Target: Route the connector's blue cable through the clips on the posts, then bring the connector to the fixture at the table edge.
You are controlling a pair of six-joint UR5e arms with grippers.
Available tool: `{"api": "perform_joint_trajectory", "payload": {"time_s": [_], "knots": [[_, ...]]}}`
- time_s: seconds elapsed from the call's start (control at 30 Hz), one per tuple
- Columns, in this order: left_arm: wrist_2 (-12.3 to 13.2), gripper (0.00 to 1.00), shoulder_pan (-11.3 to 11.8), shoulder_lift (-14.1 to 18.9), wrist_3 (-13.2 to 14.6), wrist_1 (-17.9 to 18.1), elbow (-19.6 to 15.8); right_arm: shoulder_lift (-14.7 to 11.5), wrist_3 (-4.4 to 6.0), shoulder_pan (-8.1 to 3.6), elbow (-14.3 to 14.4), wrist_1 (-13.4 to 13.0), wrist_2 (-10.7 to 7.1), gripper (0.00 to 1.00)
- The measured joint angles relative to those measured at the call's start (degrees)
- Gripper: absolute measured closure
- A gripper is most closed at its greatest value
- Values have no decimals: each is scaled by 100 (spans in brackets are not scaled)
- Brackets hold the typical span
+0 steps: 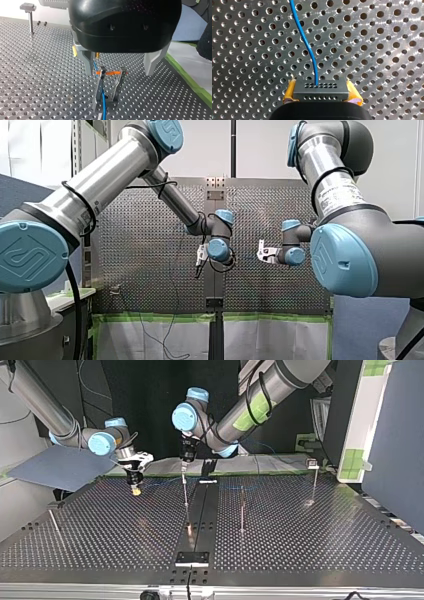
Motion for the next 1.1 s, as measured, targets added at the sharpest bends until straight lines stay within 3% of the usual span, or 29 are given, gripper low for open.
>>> {"api": "perform_joint_trajectory", "payload": {"time_s": [1.1], "knots": [[-27,0,-10,92,-57,26,-77,2,2,4,0,15,-44,84]]}}
